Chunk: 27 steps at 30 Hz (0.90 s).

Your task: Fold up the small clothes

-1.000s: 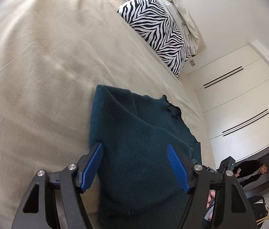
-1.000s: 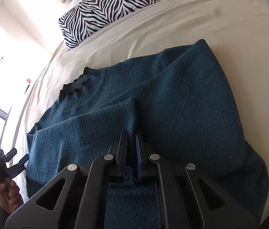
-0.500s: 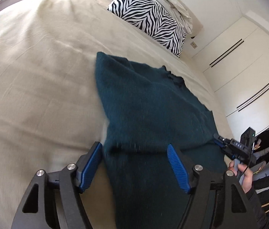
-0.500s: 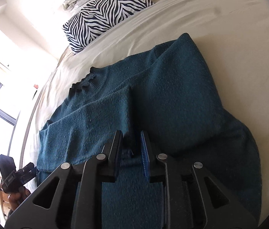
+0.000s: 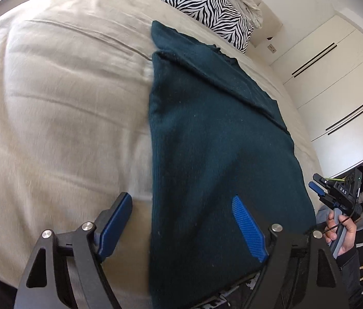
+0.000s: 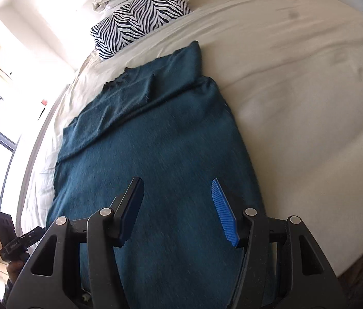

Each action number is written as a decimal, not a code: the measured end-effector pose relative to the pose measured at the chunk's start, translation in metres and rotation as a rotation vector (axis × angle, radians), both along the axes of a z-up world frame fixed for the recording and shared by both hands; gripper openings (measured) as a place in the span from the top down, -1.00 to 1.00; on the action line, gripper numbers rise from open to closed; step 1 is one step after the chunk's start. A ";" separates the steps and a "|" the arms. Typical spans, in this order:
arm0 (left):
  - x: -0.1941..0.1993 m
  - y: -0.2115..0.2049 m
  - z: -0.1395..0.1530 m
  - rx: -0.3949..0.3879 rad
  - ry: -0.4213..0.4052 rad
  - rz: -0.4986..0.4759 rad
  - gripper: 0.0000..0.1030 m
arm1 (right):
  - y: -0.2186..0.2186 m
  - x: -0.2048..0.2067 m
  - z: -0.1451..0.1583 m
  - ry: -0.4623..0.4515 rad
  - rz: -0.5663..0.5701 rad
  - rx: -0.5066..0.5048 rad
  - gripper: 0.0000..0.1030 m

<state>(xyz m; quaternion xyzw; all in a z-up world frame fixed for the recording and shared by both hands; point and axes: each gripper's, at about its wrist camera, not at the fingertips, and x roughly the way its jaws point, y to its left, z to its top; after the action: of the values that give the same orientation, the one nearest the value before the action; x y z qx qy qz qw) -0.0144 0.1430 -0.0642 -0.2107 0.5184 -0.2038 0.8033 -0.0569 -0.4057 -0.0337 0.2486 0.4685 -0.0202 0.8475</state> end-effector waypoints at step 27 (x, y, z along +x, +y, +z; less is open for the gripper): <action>-0.036 -0.019 -0.015 0.099 0.170 -0.057 0.80 | -0.022 -0.086 -0.027 0.218 0.038 0.009 0.85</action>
<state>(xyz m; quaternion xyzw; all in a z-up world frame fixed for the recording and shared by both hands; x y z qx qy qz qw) -0.0500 0.1243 -0.0789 -0.1727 0.6000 -0.1820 0.7596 -0.1426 -0.4277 -0.0606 0.2401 0.5626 -0.0290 0.7906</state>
